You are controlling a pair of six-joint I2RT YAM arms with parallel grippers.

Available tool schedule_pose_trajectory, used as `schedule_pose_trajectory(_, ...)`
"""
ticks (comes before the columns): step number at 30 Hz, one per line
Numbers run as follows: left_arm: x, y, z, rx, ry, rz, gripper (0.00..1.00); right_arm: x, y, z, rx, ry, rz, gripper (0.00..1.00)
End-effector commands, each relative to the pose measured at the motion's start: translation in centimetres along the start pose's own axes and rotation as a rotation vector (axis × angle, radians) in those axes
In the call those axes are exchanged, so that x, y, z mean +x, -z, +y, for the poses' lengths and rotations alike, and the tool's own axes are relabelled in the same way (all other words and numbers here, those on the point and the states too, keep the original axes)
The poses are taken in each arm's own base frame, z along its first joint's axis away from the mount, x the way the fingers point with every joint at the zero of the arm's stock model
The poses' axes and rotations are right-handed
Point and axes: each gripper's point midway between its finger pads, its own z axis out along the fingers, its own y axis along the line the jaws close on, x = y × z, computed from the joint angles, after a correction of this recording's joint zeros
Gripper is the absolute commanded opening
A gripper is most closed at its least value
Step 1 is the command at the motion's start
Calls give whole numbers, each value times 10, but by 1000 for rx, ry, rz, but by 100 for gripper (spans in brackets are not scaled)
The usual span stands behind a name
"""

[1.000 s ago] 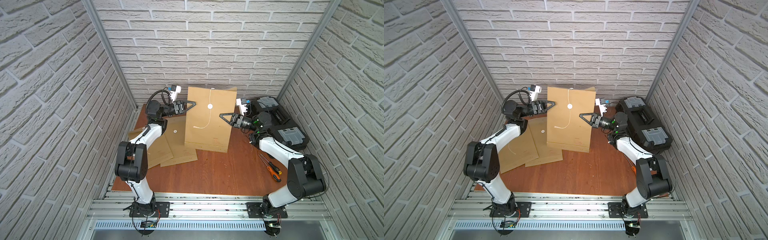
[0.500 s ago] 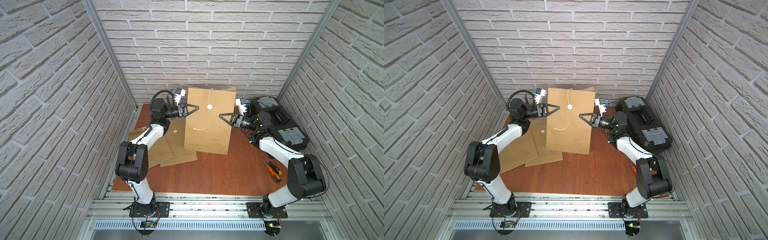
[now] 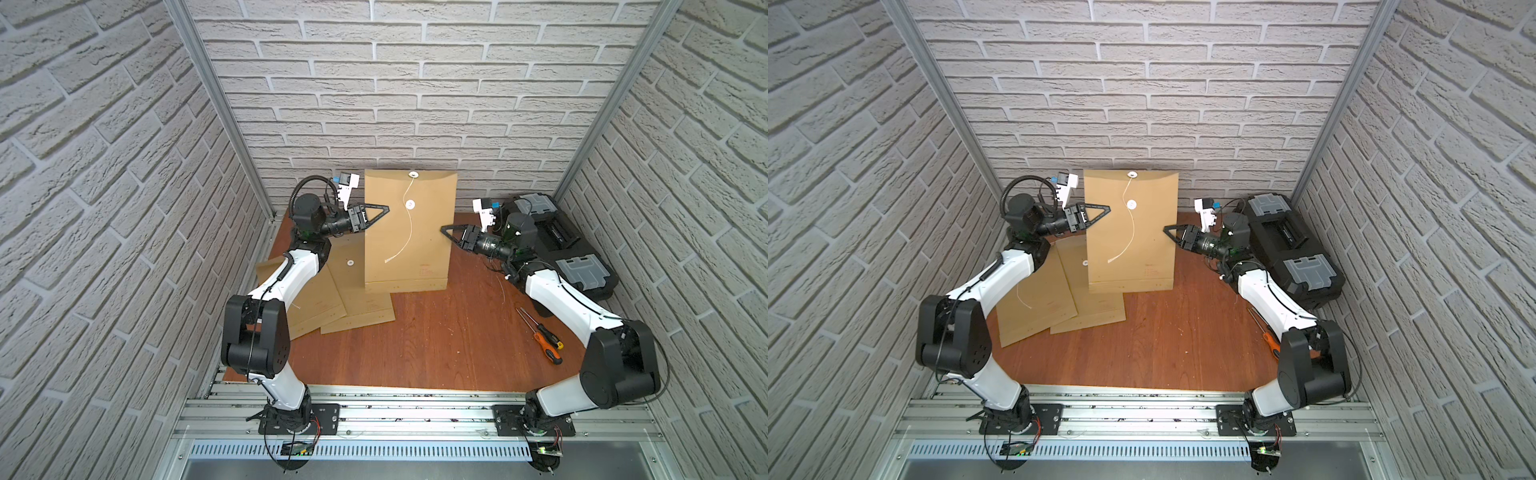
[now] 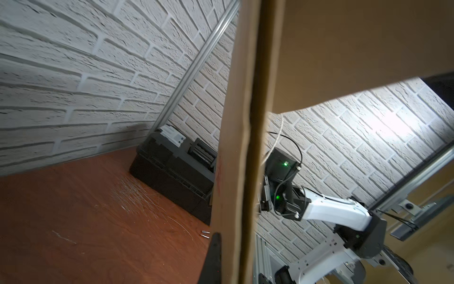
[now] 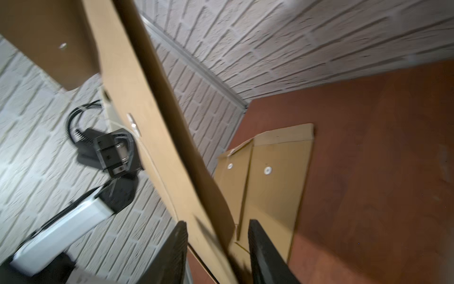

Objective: Close the mouth of the file bag
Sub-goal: Pick up the file bag from the file bag, then close the file bag.

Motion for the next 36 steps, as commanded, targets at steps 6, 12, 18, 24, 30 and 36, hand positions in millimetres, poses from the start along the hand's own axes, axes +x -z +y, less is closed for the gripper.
schedule_pose_trajectory(6,5,-13,-16,-331,-540,92,0,40,8,12,270,190,-56,51)
schedule_pose_trajectory(12,1,-29,-34,-362,-624,47,0,49,-30,39,97,238,-172,57)
schedule_pose_trajectory(18,-6,-35,-54,-356,-643,36,0,41,-46,41,53,253,-254,58)
schedule_pose_trajectory(24,-24,-30,-74,-356,-656,-25,0,42,-41,37,75,339,-275,49)
schedule_pose_trajectory(30,-36,-28,-83,-364,-674,-51,0,46,-36,35,106,416,-254,38)
schedule_pose_trajectory(36,-42,-26,-85,-387,-699,-41,0,48,-20,28,179,498,-244,34)
